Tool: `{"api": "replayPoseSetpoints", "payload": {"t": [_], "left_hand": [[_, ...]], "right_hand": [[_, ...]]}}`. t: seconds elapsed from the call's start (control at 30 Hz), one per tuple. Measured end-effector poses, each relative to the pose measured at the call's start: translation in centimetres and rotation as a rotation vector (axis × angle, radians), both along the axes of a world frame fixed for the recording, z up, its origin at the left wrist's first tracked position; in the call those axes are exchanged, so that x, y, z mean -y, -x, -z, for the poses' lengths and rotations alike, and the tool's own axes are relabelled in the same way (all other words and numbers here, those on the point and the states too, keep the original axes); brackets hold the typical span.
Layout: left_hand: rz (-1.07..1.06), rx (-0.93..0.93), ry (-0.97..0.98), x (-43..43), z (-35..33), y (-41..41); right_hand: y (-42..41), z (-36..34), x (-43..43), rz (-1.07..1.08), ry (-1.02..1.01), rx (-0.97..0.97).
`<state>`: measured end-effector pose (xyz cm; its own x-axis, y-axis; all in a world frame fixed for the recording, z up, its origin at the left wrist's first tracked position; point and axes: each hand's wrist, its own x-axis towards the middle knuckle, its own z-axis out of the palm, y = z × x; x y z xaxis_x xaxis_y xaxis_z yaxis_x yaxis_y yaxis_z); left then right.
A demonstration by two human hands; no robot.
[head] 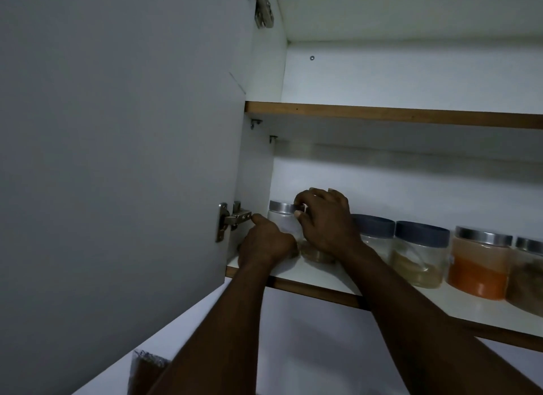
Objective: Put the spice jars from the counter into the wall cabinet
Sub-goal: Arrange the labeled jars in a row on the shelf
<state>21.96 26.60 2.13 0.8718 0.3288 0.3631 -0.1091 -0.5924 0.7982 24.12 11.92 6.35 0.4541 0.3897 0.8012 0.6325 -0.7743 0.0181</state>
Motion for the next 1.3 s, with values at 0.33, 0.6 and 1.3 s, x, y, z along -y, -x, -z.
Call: {"api": "replayPoseSetpoints", "payload": {"t": [0.33, 0.6, 1.3], "left_hand": [[-0.001, 0.067, 0.058, -0.2, 0.0, 0.1], [0.049, 0.008, -0.010, 0.1, -0.2, 0.9], [-0.057, -0.046, -0.020, 0.1, -0.4, 0.8]], "right_hand": [[-0.4, 0.8, -0.6, -0.154, -0.112, 0.114], [0.5, 1.1, -0.1, -0.220, -0.100, 0.148], [-0.2, 1.5, -0.2, 0.045, -0.050, 0.067]]}}
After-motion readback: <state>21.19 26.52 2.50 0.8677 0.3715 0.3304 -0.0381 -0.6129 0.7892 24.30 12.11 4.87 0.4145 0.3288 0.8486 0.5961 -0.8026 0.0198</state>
